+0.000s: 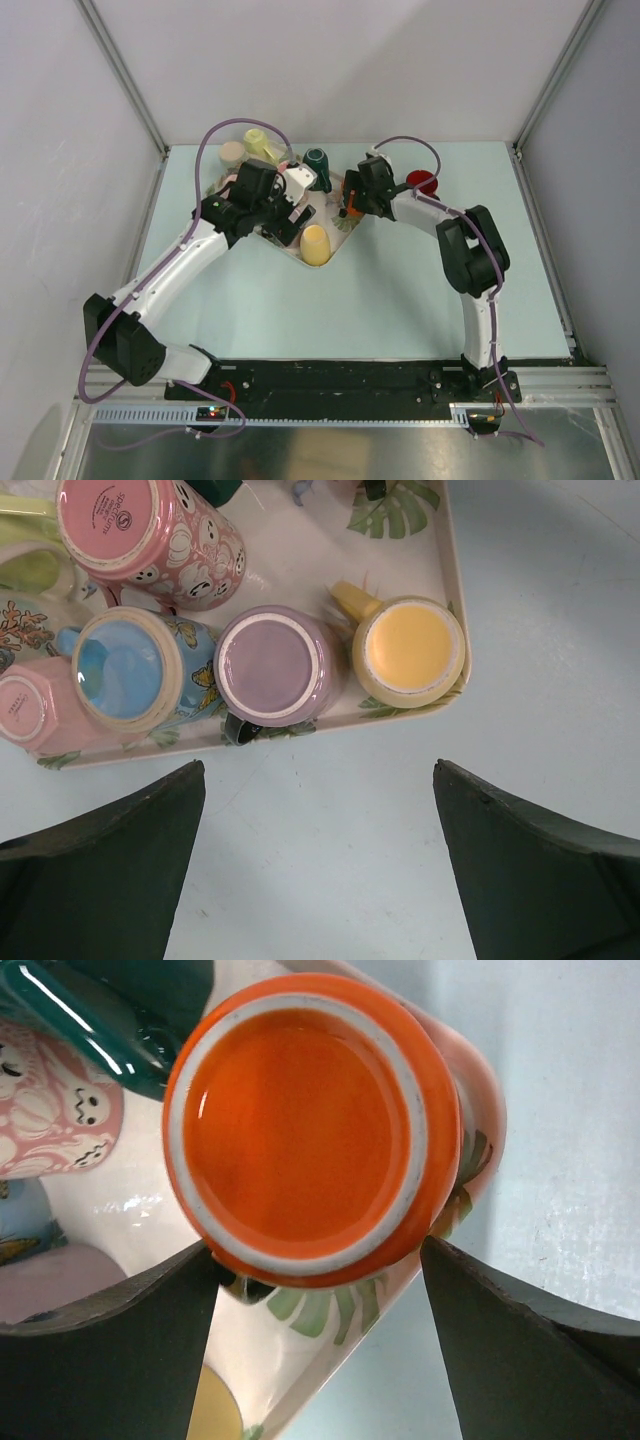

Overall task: Turn the mug right side up
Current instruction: Turn over the cup on the tray.

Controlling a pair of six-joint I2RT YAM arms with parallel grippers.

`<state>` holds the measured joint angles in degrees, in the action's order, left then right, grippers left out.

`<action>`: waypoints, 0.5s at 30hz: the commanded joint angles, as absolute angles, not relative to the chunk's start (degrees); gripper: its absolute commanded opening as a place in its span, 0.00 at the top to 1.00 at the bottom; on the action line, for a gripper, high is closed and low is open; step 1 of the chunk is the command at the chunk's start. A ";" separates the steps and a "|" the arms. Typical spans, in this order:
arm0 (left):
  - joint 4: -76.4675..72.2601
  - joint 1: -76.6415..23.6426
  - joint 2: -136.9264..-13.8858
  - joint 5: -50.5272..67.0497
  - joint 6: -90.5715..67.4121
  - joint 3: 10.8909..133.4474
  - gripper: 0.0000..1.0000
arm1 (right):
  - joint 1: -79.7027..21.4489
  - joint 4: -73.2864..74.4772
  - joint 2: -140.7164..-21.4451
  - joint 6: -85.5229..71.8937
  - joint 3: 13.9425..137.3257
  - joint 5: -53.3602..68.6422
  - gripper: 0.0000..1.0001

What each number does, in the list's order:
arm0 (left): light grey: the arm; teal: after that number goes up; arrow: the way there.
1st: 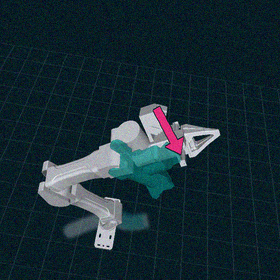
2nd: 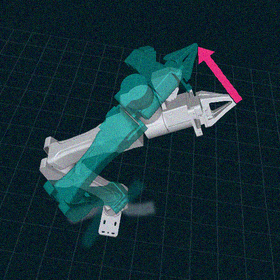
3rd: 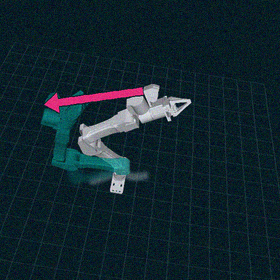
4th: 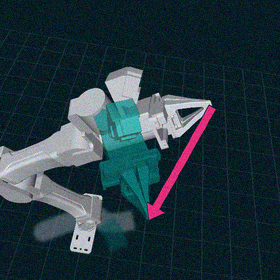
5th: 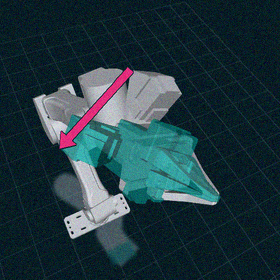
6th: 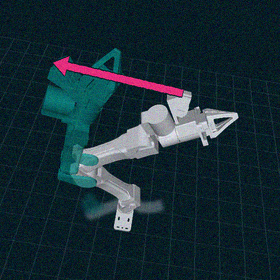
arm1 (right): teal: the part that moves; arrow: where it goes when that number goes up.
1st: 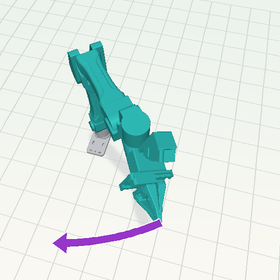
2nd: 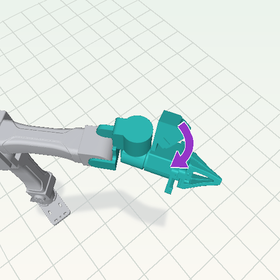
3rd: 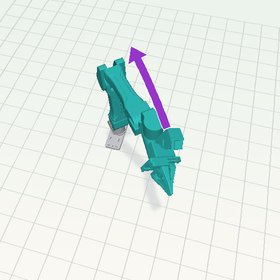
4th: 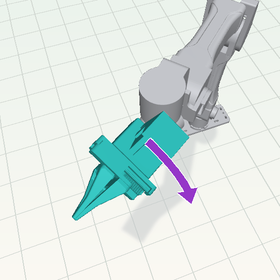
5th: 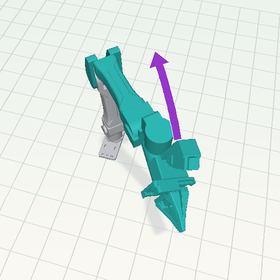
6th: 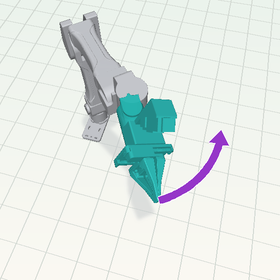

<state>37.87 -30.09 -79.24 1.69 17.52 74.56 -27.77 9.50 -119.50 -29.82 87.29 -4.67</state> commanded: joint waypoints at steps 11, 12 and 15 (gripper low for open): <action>37.65 -30.23 -78.87 0.95 18.07 75.08 0.00 | -26.15 6.60 -115.93 -19.76 82.53 -5.03 0.34; 37.63 -30.23 -78.90 0.96 17.87 75.02 0.00 | -25.86 5.63 -115.36 -16.87 81.74 -3.44 0.38; 37.62 -30.23 -79.31 1.20 17.52 75.26 0.00 | -25.02 3.64 -114.94 -10.77 80.38 -0.06 0.46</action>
